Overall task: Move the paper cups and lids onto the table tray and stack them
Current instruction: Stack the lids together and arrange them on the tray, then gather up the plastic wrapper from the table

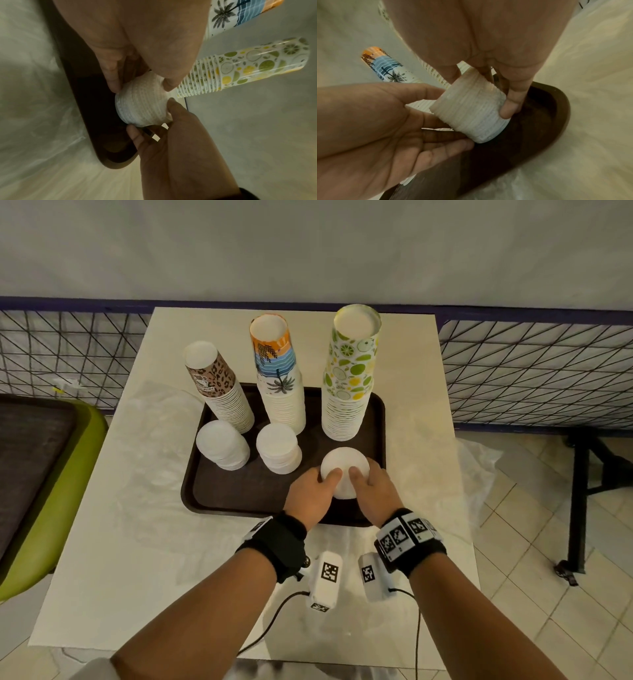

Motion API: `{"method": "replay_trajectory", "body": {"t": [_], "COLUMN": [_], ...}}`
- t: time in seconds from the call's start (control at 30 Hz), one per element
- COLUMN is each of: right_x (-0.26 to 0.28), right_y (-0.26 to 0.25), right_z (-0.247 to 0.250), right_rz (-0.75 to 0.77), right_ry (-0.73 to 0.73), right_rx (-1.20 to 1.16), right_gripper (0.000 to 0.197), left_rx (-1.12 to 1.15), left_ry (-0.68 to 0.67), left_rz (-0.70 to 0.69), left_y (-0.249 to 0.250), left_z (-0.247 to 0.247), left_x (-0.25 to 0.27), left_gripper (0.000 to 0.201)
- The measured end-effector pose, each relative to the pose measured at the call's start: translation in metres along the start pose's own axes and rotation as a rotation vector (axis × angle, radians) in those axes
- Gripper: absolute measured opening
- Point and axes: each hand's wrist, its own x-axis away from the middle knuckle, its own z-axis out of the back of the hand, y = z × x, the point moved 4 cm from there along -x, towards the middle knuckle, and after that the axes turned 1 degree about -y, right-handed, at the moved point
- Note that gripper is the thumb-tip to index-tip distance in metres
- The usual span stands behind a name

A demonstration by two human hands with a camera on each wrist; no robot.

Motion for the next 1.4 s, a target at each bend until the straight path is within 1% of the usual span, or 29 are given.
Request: {"method": "replay_trajectory", "body": {"t": [0.07, 0.17, 0.3, 0.4, 0.5, 0.57, 0.67, 0.73, 0.8, 0.87, 0.93, 0.97, 1.0, 1.07, 1.1, 1.13, 1.17, 1.2, 1.23, 1.27, 1.3, 1.33, 1.37, 1.4], "right_x": [-0.007, -0.017, -0.026, -0.03, -0.033, -0.035, -0.035, -0.033, -0.03, -0.026, -0.02, -0.015, -0.01, 0.002, 0.004, 0.005, 0.002, 0.0, -0.004, -0.007, -0.008, -0.01, -0.012, -0.012], "right_y": [-0.004, -0.01, -0.012, -0.013, -0.012, -0.01, -0.01, -0.012, -0.013, -0.013, -0.013, -0.013, -0.011, 0.001, 0.011, 0.023, 0.036, 0.051, 0.063, 0.071, 0.074, 0.074, 0.07, 0.064], "right_z": [0.004, 0.01, 0.011, 0.01, 0.009, 0.01, 0.013, 0.015, 0.016, 0.02, 0.031, 0.04, 0.052, 0.08, 0.092, 0.1, 0.103, 0.103, 0.1, 0.098, 0.097, 0.097, 0.1, 0.103], "right_rz": [-0.006, 0.007, 0.02, 0.018, 0.025, 0.032, 0.039, 0.054, 0.072, 0.062, 0.07, 0.084, 0.112, 0.186, 0.199, 0.168, 0.082, -0.031, -0.128, -0.173, -0.167, -0.113, -0.056, -0.017], "right_ry": [0.002, 0.003, -0.005, -0.014, -0.023, -0.025, -0.039, -0.05, -0.05, -0.035, 0.019, 0.084, 0.183, 0.434, 0.535, 0.581, 0.556, 0.481, 0.391, 0.323, 0.292, 0.296, 0.318, 0.339], "right_rx": [0.005, 0.019, 0.023, 0.007, -0.02, -0.036, -0.051, -0.046, -0.014, 0.005, 0.01, 0.004, -0.016, -0.014, 0.055, 0.186, 0.371, 0.546, 0.665, 0.721, 0.728, 0.711, 0.685, 0.659], "right_gripper": [0.054, 0.051, 0.051, 0.057, 0.068, 0.077, 0.082, 0.074, 0.064, 0.064, 0.062, 0.055, 0.045, 0.025, 0.025, 0.032, 0.045, 0.057, 0.064, 0.062, 0.051, 0.035, 0.02, 0.012], "left_rx": [0.013, 0.083, 0.145, 0.166, 0.187, 0.188, 0.173, 0.176, 0.197, 0.232, 0.256, 0.248, 0.223, 0.136, 0.062, -0.067, -0.249, -0.44, -0.617, -0.772, -0.906, -1.008, -1.079, -1.108], "left_ry": [0.013, 0.028, 0.05, 0.065, 0.069, 0.067, 0.057, 0.048, 0.041, 0.031, 0.023, 0.033, 0.042, 0.071, 0.087, 0.076, 0.011, -0.106, -0.241, -0.353, -0.42, -0.46, -0.477, -0.477], "left_rz": [0.003, 0.018, 0.032, 0.036, 0.046, 0.053, 0.039, 0.037, 0.041, 0.05, 0.037, 0.025, 0.01, 0.0, -0.04, -0.132, -0.242, -0.332, -0.383, -0.408, -0.429, -0.458, -0.476, -0.488], "left_y": [0.003, 0.004, 0.005, 0.006, 0.005, 0.004, 0.002, 0.001, 0.001, 0.003, 0.005, 0.005, 0.004, -0.007, -0.013, -0.02, -0.025, -0.031, -0.039, -0.046, -0.053, -0.058, -0.06, -0.06], "left_z": [-0.002, -0.003, -0.005, -0.005, -0.005, -0.005, -0.006, -0.007, -0.006, -0.005, -0.003, 0.0, 0.002, 0.003, 0.002, 0.0, -0.007, -0.019, -0.032, -0.043, -0.053, -0.06, -0.066, -0.069], "left_x": [-0.007, -0.017, -0.023, -0.025, -0.028, -0.029, -0.031, -0.031, -0.029, -0.022, -0.011, -0.004, 0.003, 0.021, 0.031, 0.04, 0.049, 0.06, 0.066, 0.071, 0.073, 0.075, 0.076, 0.076], "left_gripper": [0.079, 0.085, 0.086, 0.089, 0.088, 0.082, 0.059, 0.05, 0.049, 0.05, 0.04, 0.035, 0.034, 0.031, 0.025, 0.018, 0.017, 0.027, 0.042, 0.056, 0.066, 0.071, 0.072, 0.07]}}
